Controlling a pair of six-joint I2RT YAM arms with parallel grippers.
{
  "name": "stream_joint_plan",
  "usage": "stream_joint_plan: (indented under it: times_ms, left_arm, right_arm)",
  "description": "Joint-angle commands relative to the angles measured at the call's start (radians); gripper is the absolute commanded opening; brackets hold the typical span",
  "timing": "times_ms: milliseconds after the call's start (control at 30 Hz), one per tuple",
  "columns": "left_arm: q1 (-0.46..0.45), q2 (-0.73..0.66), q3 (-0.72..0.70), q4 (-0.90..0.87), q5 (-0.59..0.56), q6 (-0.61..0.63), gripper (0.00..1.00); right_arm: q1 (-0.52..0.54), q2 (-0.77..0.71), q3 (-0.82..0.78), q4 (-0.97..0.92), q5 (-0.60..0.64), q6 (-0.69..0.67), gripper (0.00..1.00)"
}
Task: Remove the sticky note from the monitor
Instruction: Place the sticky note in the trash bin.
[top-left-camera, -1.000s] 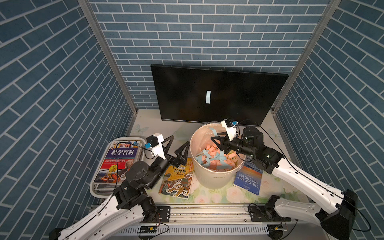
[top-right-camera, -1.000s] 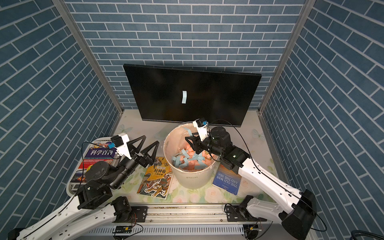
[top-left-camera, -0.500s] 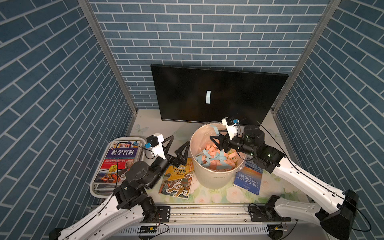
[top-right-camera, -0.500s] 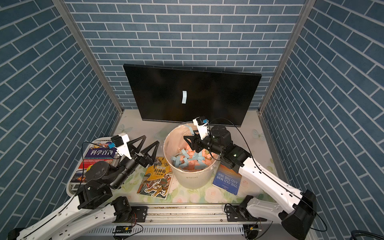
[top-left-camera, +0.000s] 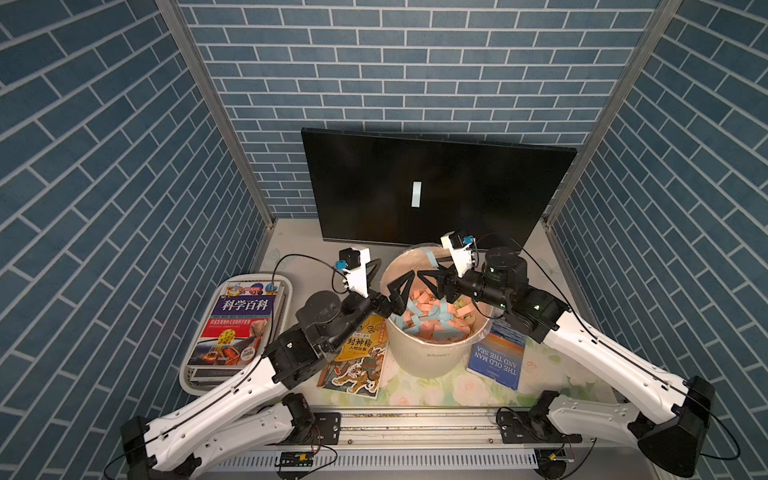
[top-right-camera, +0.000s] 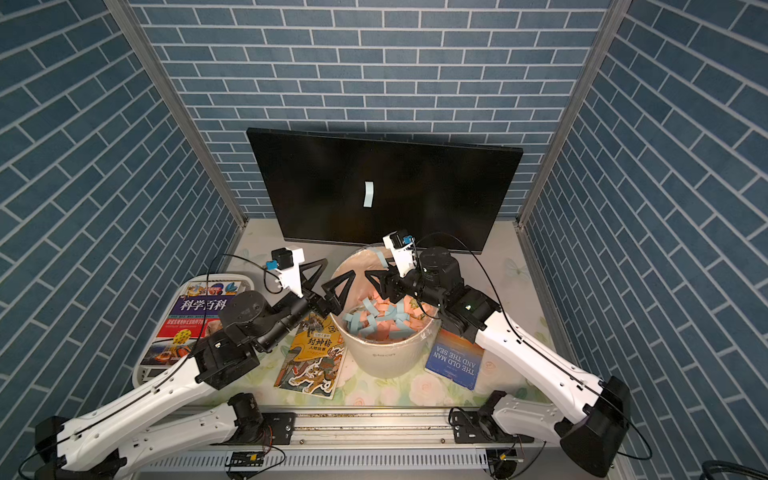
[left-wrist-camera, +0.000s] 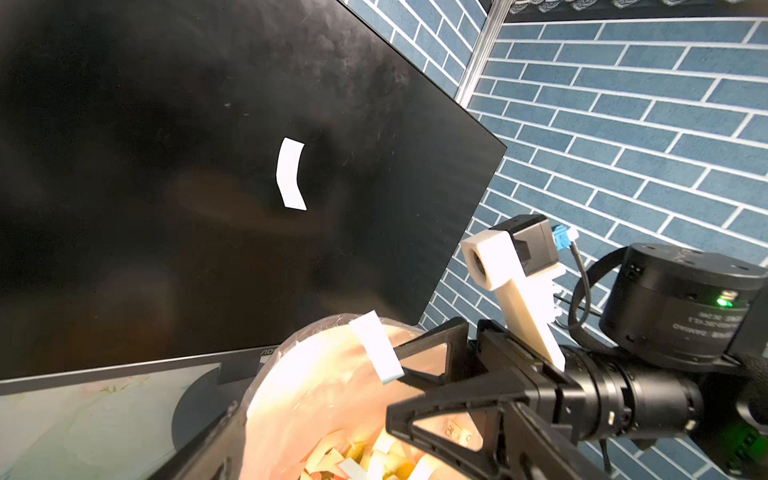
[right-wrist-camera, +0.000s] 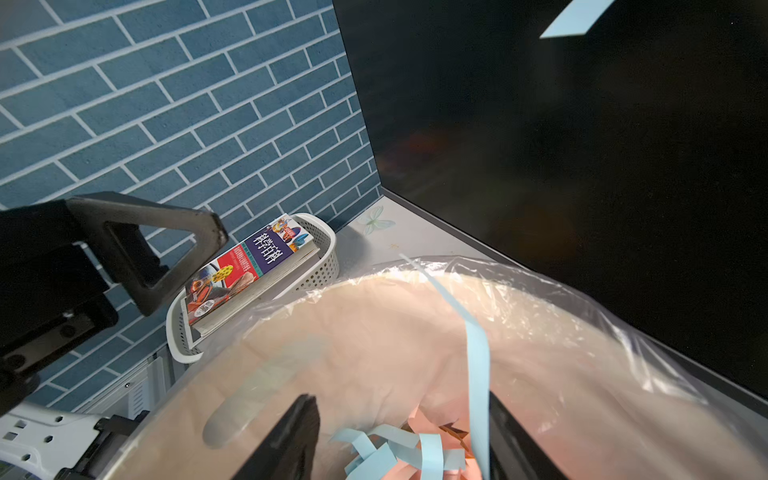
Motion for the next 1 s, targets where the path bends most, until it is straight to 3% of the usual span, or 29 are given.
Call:
stream_joint_plan:
  times_ms: [0,500,967]
  left_arm:
    - [-0.001,0.071,0.089,0.047,0.039,0.019,1.00]
    - [0.024,0.380,0.305,0.039,-0.005,0.033,1.00]
    - [0.096,0.336,0.181,0.091,0.008,-0.023,1.00]
  right_arm:
    - [0.008,0.003,0.033,-0.021,-0.017,-0.039,0.63]
    - [0.008,-0.019,0.042,-0.048,-0.046,-0.066,0.62]
    - [0.006,-0.081,0.044,-0.057,-0.009,-0.064,0.66]
